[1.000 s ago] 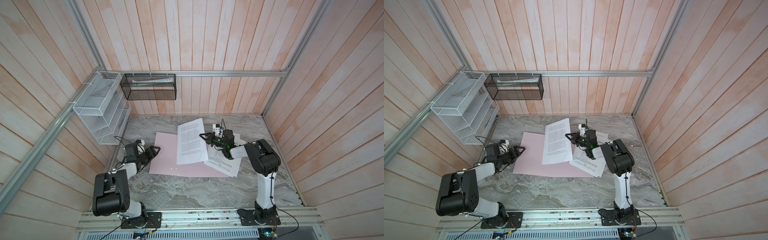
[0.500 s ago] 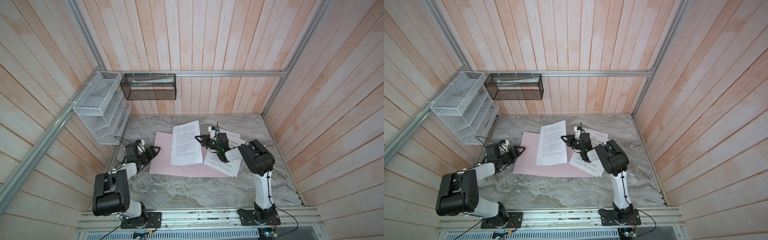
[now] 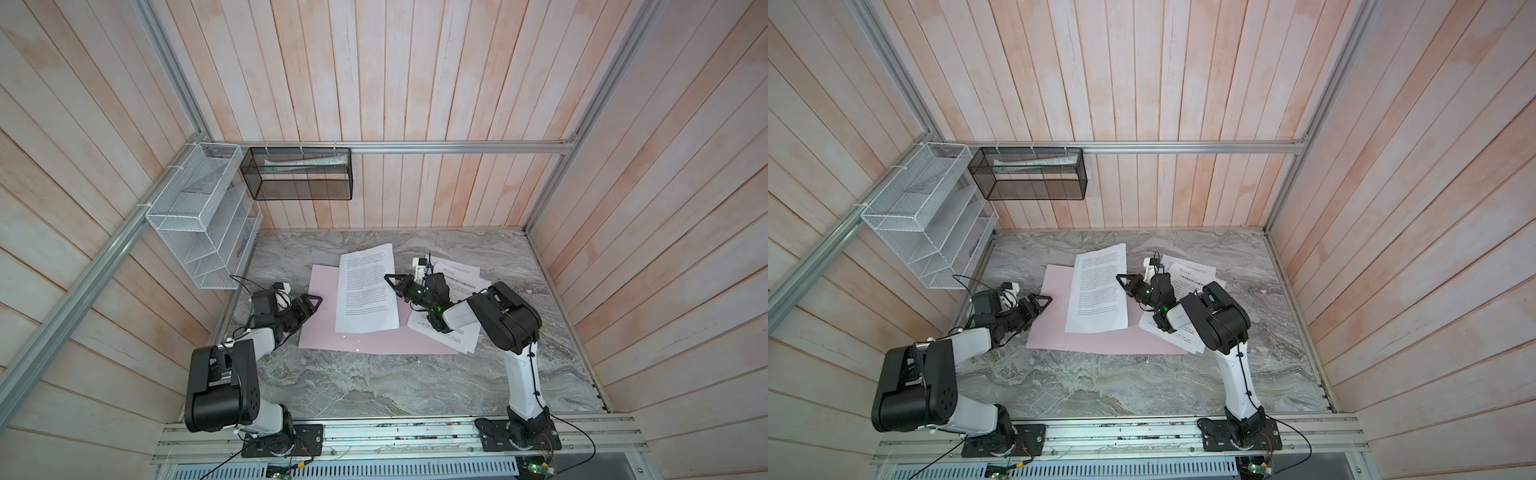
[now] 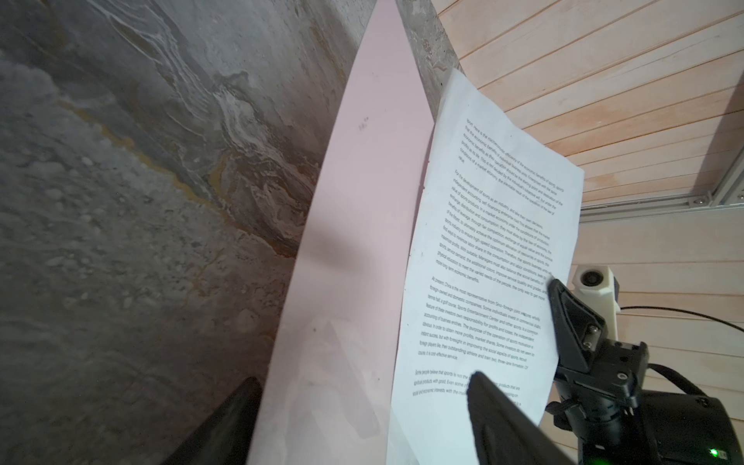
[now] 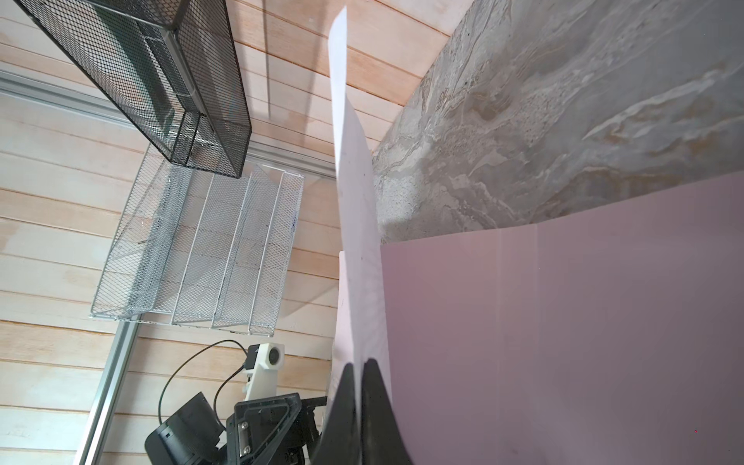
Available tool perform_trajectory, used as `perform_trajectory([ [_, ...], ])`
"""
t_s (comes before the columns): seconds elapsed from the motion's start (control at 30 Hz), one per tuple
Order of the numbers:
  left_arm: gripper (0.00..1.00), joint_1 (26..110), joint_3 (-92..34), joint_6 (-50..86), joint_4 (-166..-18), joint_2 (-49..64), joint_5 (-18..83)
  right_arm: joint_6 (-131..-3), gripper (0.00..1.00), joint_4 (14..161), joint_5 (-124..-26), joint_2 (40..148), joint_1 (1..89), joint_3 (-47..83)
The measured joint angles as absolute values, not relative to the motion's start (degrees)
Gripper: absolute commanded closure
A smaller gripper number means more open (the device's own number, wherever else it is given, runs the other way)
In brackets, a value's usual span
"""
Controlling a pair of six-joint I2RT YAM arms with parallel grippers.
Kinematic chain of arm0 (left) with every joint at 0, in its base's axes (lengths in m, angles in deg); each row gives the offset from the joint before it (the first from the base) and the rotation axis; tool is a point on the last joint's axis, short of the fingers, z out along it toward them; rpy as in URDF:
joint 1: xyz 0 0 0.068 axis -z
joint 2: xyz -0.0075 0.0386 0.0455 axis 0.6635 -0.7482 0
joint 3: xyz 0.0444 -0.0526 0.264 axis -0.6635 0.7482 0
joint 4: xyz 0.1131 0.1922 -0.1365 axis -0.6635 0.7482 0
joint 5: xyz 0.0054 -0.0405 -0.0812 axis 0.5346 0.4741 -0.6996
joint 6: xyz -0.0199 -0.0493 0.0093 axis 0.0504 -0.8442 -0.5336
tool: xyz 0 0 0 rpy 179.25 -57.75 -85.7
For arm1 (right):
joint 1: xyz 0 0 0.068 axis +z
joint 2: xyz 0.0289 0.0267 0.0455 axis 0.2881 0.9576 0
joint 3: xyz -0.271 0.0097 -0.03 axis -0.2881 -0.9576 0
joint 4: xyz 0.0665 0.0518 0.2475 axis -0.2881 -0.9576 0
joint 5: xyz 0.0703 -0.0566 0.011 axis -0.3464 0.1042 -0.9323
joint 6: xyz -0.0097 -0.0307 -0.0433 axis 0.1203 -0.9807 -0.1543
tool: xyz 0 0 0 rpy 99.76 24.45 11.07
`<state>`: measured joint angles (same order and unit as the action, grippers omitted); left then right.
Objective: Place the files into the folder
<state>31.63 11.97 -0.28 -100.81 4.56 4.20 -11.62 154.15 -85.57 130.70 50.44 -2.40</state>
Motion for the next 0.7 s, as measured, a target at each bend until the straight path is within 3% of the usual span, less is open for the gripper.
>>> perform_trajectory([
  [0.7, 0.17, 31.9, 12.0, -1.0, -100.9, 4.6, 4.0, -8.7, 1.00, 157.2, -83.4, 133.4, 52.7, -2.4],
])
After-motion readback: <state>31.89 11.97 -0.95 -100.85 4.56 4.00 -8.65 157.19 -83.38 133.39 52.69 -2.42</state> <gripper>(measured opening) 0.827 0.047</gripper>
